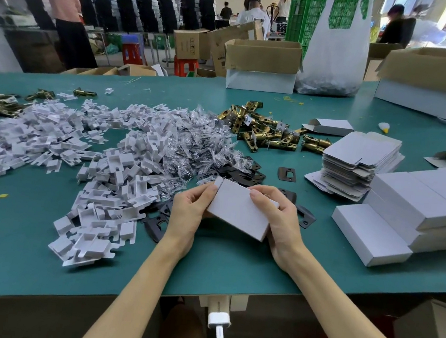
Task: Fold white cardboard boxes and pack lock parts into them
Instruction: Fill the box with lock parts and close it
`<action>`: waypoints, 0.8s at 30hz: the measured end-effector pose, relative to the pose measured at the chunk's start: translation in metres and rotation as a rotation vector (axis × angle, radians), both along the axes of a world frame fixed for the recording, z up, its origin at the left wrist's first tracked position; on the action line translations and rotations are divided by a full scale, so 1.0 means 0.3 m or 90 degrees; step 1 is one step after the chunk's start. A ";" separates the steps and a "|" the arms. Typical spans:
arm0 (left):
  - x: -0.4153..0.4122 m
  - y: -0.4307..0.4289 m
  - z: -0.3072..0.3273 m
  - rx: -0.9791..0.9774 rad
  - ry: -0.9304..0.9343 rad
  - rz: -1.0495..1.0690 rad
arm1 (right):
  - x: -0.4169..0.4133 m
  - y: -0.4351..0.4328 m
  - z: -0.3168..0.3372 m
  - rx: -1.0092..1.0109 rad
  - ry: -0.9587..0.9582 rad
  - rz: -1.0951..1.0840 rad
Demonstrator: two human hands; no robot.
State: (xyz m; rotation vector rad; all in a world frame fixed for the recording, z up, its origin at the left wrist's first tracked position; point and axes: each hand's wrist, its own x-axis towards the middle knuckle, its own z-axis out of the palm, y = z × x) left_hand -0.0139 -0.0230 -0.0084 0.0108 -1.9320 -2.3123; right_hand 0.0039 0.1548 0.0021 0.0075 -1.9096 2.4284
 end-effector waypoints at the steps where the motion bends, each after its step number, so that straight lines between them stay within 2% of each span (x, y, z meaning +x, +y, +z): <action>1: -0.001 0.000 -0.001 0.001 0.001 0.003 | 0.000 0.001 0.000 0.001 0.001 0.003; 15: -0.005 -0.005 -0.008 -0.003 -0.006 0.006 | 0.002 -0.006 -0.006 0.015 0.023 0.000; 24: -0.001 0.000 -0.005 -0.057 0.035 -0.037 | -0.001 -0.012 -0.008 0.021 0.043 -0.005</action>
